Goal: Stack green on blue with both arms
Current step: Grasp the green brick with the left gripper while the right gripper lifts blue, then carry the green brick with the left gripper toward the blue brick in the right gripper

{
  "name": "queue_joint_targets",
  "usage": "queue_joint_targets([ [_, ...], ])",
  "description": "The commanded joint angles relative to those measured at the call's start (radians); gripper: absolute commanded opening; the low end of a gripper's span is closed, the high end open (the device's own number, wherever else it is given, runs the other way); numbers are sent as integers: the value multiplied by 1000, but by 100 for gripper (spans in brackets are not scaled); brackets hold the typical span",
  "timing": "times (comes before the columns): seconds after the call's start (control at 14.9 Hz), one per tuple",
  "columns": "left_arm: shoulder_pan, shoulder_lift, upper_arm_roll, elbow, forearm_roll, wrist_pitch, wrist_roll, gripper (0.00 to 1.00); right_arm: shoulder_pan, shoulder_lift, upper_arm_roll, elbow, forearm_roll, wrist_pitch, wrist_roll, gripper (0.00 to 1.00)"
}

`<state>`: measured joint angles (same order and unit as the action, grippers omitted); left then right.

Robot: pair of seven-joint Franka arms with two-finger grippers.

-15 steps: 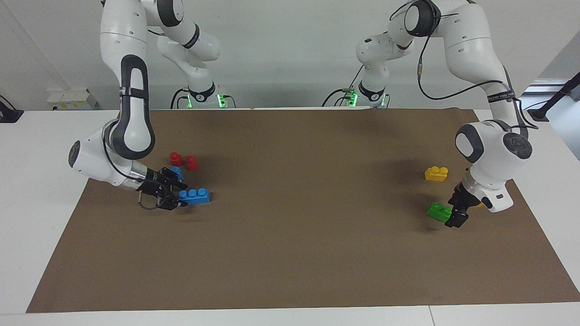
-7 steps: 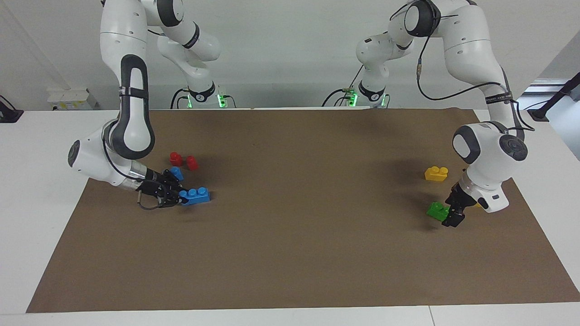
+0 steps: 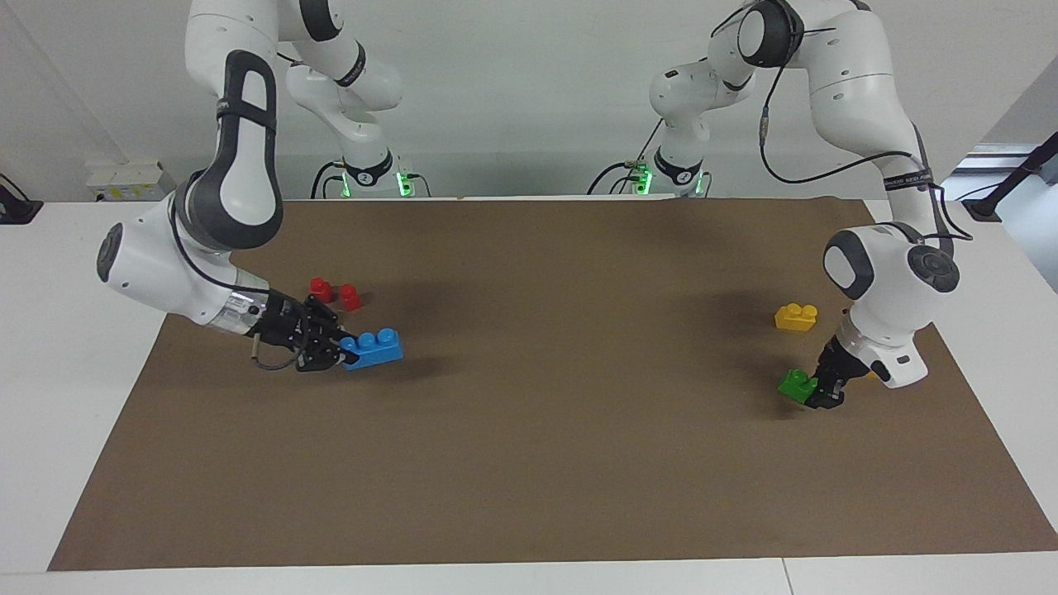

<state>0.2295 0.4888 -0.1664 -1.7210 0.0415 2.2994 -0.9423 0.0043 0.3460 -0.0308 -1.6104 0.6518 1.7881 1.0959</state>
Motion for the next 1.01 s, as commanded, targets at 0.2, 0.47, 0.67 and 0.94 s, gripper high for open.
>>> queue_joint_targets([
  [0.2,-13,-18,-2,37,18,-72,-23,0,250,-12,-1,96,2,19,395,0],
  [0.47,-21,-149,-12,34,8,-231,-36,0,408,-41,-3,-6,-4,192,571,0],
  [0.67,-64,-237,-15,37,5,-365,-116,0,488,-70,0,-132,-3,341,584,0],
  [0.94,-163,-335,-15,31,3,-471,-347,0,542,-74,5,-264,11,523,587,0],
])
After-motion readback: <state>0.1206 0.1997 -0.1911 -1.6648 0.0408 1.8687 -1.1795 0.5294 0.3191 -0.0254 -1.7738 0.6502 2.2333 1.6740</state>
